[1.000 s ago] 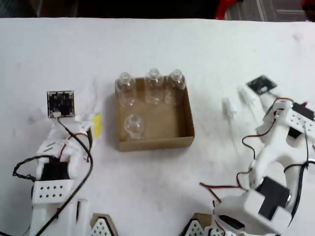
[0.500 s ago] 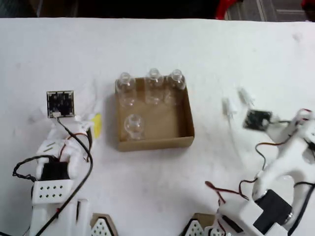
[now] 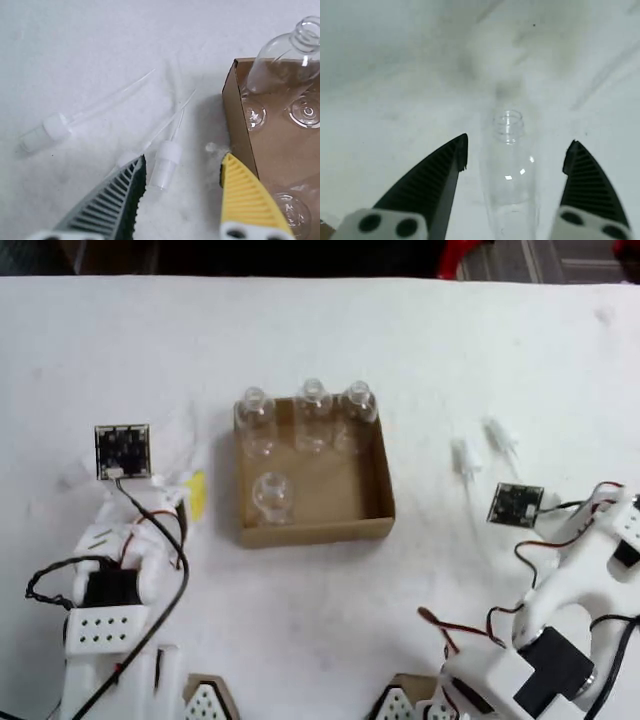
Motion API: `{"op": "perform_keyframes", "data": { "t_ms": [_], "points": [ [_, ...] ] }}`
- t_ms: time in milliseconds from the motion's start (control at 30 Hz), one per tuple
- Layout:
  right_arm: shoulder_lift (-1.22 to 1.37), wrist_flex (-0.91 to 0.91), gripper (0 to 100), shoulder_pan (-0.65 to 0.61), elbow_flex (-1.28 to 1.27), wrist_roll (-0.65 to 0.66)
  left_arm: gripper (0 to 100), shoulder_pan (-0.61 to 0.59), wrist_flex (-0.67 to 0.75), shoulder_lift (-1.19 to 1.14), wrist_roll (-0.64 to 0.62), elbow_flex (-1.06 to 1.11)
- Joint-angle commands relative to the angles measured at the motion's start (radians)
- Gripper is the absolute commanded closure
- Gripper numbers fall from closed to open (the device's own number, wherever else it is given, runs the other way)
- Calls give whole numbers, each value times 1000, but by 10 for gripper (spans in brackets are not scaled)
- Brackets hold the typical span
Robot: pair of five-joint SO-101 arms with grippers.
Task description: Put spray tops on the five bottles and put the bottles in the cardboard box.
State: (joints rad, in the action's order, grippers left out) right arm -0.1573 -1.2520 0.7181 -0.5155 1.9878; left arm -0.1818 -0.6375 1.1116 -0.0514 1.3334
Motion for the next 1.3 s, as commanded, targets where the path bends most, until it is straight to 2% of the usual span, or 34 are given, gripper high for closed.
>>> {"op": "perform_keyframes", "data": {
  "t_ms": [0,133,467,1133,1200,1267],
  "points": [
    [-31,139,715,-15,-49,-11,771,-10,21,19,-2,-8],
    [-31,206,716,-8,-107,41,771,-8,21,19,-2,-8],
    [-30,321,716,-4,-173,43,771,-8,21,19,-2,-8],
    [54,374,716,-10,-198,40,771,-10,18,19,-2,-8],
    [56,374,734,-5,-181,38,771,-10,20,19,-2,-8],
    [61,374,796,-5,-170,38,771,-10,20,19,-2,-8]
  ]
}}
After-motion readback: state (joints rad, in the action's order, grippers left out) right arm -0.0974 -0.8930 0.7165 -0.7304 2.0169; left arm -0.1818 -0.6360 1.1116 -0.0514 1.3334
